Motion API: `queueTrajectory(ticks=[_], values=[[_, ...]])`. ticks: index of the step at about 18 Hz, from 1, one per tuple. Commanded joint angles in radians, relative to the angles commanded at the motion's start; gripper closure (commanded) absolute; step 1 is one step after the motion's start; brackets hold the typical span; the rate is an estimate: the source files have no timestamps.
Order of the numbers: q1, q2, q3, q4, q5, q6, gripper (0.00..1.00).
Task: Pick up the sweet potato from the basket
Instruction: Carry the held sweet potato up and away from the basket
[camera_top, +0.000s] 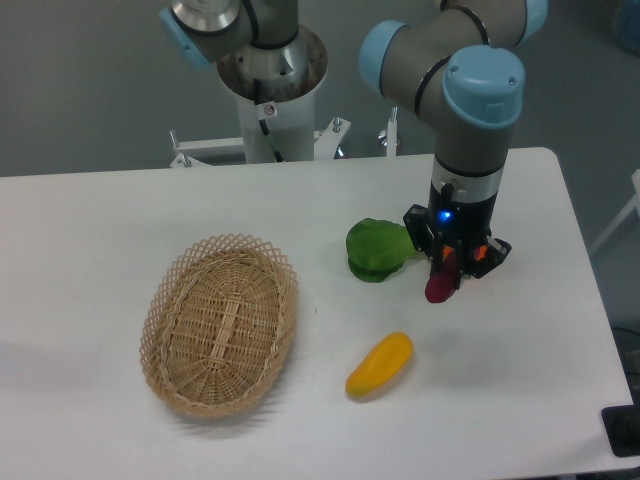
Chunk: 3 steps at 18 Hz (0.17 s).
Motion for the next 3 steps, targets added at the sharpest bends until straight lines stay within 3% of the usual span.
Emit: queueTrajectory(ticks=[3], values=[[0.000, 0.000, 0.005, 0.002, -0.002, 0.000, 0.67]])
